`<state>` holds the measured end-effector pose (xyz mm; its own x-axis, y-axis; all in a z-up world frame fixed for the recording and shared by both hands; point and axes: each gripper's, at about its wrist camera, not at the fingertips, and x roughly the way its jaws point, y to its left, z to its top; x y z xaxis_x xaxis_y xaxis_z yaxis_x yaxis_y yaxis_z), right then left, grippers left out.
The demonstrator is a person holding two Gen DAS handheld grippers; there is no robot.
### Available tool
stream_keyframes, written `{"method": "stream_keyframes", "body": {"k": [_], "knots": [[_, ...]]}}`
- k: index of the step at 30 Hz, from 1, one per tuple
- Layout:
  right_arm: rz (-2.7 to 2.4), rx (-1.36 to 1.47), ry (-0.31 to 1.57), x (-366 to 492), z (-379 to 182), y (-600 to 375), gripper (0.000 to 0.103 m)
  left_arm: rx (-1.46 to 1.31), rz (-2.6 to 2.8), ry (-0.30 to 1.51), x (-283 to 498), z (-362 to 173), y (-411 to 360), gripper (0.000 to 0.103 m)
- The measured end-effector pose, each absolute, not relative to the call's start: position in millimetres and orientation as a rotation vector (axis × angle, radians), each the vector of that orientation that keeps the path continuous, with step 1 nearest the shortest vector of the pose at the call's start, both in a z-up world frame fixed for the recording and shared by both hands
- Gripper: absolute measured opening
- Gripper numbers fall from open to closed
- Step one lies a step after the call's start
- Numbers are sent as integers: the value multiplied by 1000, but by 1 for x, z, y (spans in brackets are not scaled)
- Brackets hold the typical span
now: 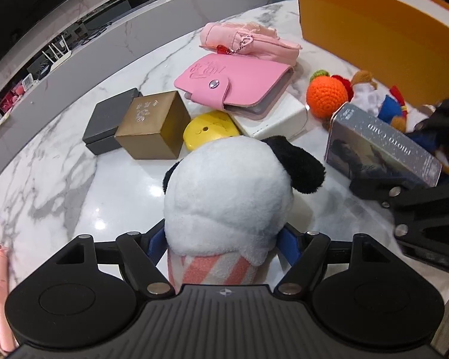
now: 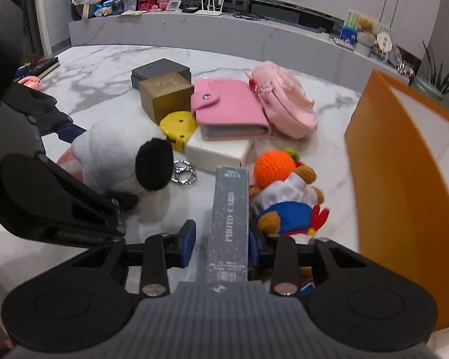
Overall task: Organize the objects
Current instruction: 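Close the right tool on the dark PHOTO CARD box and lift it, then carry the panda plush and PHOTO CARD box over the orange box with both tools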
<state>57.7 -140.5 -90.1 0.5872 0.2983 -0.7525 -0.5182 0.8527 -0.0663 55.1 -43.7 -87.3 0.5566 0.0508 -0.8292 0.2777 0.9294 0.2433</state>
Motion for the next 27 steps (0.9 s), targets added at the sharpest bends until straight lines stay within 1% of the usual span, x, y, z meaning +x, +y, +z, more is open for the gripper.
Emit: {"method": "stream_keyframes", "body": {"k": [1,6,7,8,12,15,27], "knots": [[480,-290,821,59,-92,-140,36,370,-139,973,55,-87,-44,86],[469,-321,831,61,-96,-133,37,362,-137,975,55,-87,-46,85],[466,-319,829,61,-96,-132,33,363,-138,972,55,-87,-45,84],[462,-312,825,61,-95,-133,25,367,-138,968,54,-87,-45,83],[483,-269,831,63,-92,-139,25,362,-140,955,52,-86,-43,78],[501,-255,834,63,-89,-141,25,346,-141,952,51,-84,-40,76],[528,-234,766,56,-54,-149,25,337,-106,894,37,-70,-38,75]]}}
